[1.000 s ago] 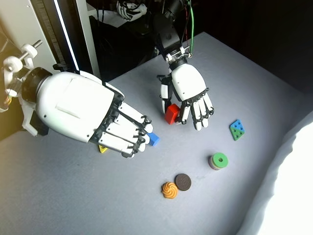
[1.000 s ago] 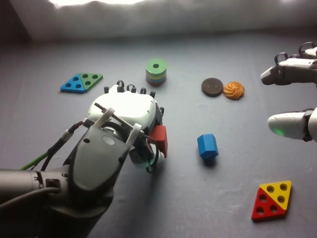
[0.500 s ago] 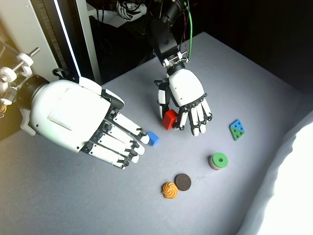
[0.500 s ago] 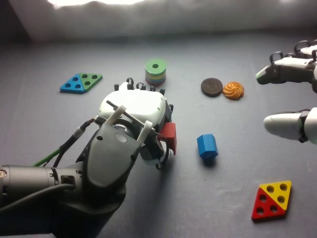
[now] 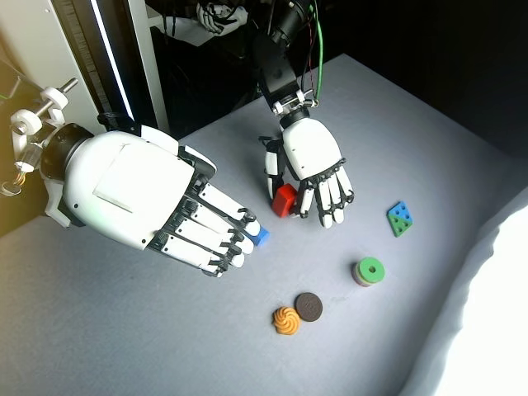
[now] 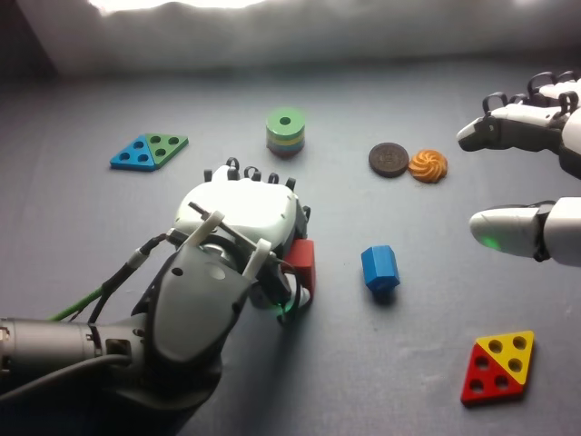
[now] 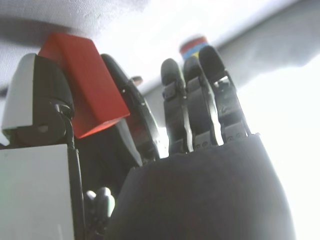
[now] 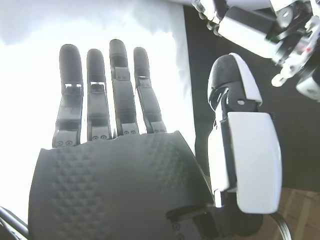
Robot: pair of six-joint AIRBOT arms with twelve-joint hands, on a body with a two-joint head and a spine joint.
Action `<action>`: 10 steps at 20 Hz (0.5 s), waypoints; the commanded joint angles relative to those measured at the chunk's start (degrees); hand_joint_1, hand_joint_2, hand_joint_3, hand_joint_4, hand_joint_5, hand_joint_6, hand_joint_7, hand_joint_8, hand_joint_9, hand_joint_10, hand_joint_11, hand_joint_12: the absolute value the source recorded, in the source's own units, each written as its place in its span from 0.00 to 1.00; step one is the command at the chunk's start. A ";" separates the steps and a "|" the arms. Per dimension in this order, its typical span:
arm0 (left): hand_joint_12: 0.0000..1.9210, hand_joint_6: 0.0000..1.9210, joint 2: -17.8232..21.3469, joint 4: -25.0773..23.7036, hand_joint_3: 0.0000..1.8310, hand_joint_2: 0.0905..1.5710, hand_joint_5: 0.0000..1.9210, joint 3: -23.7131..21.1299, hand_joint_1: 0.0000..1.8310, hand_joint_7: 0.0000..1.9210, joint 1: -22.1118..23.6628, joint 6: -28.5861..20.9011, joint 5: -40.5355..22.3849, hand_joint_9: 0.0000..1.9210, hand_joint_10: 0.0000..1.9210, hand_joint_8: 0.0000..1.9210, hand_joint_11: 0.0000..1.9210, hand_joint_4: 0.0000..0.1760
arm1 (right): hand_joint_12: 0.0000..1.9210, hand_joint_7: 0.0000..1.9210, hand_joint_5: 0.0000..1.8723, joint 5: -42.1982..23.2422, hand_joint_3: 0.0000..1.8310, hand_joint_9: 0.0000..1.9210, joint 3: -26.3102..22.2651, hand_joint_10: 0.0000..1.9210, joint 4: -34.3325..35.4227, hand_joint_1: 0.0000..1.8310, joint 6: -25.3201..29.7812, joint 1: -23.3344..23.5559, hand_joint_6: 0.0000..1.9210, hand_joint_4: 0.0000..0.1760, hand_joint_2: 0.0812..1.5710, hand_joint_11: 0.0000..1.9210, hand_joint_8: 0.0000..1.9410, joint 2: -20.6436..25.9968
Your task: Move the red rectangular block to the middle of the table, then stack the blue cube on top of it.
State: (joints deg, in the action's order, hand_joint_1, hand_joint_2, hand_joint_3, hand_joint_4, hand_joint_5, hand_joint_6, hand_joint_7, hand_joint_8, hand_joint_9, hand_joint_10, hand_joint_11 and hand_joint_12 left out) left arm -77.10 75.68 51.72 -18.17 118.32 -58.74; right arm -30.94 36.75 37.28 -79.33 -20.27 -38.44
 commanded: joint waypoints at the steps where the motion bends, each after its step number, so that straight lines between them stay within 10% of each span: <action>1: 0.57 0.51 0.60 -4.48 0.00 0.69 0.52 0.31 0.56 0.22 0.07 -0.25 -3.14 0.14 0.00 0.00 0.00 1.00 | 0.72 0.20 0.09 -6.06 0.00 0.00 0.02 0.43 -1.59 0.17 0.25 0.34 0.28 0.00 0.74 0.00 0.00 0.49; 10: 0.44 0.64 0.60 -4.53 0.00 0.74 0.42 1.03 0.51 0.19 -0.19 -0.61 -3.04 0.12 0.00 0.00 0.00 1.00 | 0.71 0.20 0.09 -6.77 0.00 0.00 0.03 0.43 -1.86 0.16 0.25 0.34 0.29 0.00 0.75 0.00 0.00 0.39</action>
State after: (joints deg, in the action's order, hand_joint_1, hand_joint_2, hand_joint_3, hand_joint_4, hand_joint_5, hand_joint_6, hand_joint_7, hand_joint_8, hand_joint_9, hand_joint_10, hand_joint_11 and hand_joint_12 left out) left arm -76.99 75.55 52.80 -18.28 117.97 -58.74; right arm -31.48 36.75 36.86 -79.35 -20.27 -38.50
